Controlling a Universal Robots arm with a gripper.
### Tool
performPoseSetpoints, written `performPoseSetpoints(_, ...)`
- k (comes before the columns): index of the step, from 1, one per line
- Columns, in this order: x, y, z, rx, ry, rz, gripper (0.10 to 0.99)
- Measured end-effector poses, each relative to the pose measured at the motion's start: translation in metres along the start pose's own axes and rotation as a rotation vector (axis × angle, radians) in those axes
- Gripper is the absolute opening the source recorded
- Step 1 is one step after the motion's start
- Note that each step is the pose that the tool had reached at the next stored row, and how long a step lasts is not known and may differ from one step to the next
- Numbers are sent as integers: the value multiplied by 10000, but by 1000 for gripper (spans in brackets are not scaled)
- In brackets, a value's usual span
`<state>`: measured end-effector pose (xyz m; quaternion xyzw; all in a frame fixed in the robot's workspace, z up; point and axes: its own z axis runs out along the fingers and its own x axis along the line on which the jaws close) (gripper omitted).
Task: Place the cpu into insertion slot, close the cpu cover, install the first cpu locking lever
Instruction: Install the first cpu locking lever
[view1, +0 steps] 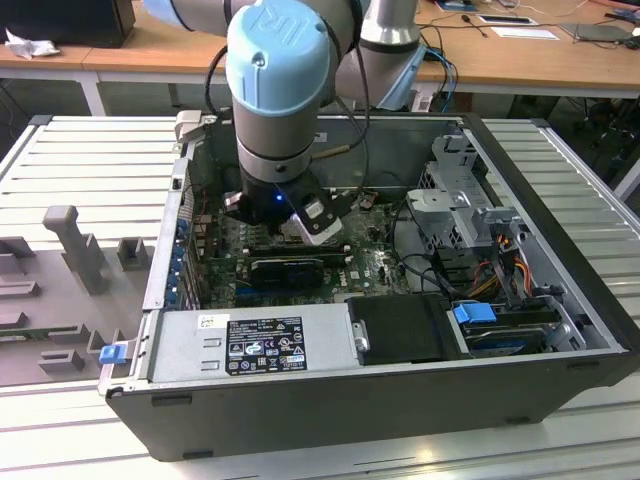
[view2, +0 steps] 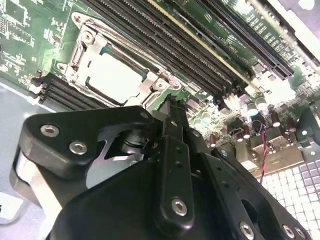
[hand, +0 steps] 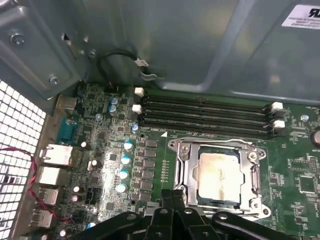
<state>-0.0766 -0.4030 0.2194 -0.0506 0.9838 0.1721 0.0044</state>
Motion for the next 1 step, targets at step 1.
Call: performPoseSetpoints(1, 0, 0, 0, 0, 0, 0, 106)
